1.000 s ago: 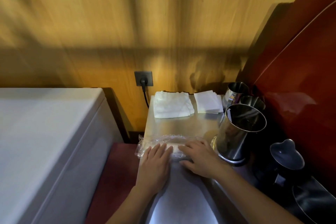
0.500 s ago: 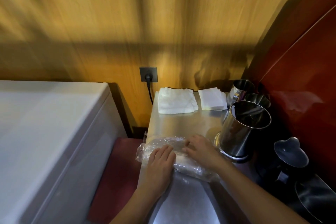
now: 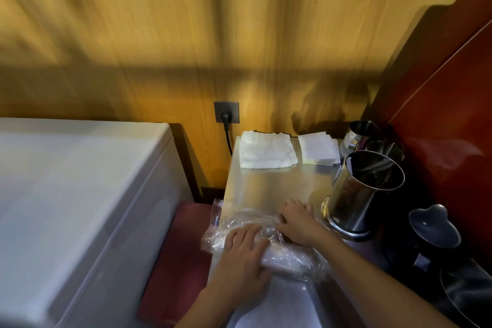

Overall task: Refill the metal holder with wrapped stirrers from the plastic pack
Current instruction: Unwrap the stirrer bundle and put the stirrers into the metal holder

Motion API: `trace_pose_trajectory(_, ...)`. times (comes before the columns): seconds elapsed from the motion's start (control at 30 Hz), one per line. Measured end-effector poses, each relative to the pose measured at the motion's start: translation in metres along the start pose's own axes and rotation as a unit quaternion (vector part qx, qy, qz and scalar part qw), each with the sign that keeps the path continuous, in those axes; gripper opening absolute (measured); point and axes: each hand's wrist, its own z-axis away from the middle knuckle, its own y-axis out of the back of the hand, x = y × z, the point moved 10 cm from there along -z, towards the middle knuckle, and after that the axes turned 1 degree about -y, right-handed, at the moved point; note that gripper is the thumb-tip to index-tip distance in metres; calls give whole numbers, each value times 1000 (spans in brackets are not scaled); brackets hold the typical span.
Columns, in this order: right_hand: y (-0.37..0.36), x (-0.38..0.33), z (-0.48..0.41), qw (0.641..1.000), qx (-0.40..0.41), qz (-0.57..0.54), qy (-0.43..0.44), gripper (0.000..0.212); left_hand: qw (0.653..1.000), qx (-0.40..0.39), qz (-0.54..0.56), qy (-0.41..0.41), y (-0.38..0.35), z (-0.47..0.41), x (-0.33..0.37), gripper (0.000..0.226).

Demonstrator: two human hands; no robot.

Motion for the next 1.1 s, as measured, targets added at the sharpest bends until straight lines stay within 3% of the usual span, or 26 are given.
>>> trace_pose_trajectory(0.2,18,-1,4,982,13,-191,-2,27,999,-2,39,-3,-1,-5,0,43)
trace_pose_trajectory(0.33,28,1,3,979,24,-202,0,16,999,-19,21,-31,-2,-7,3,46)
trace_pose_trajectory(0.47,46,4,4,971,50,-233,-6,41,997,-21,54,-44,-2,-3,5,42)
trace_pose_trajectory(0.57,40,-9,9,958,-65,-278,30,49,997,-24,59,-37,-3,0,3,38)
trace_pose_trajectory(0.63,37,-16,13,956,-122,-263,50,35,998,-30,44,-37,-6,3,1,44)
trace_pose_trajectory(0.7,44,-17,13,974,-106,-194,55,21,998,-26,35,-43,-6,6,2,42)
trace_pose_trajectory(0.77,51,-18,12,987,-68,-139,52,24,998,-2,37,-52,-3,8,4,38)
trace_pose_trajectory(0.97,65,-26,16,977,-36,-204,39,7,998,9,67,-17,1,7,0,38)
trace_pose_trajectory(1.1,82,-30,16,974,0,-221,60,17,999,2,27,-30,3,7,3,34)
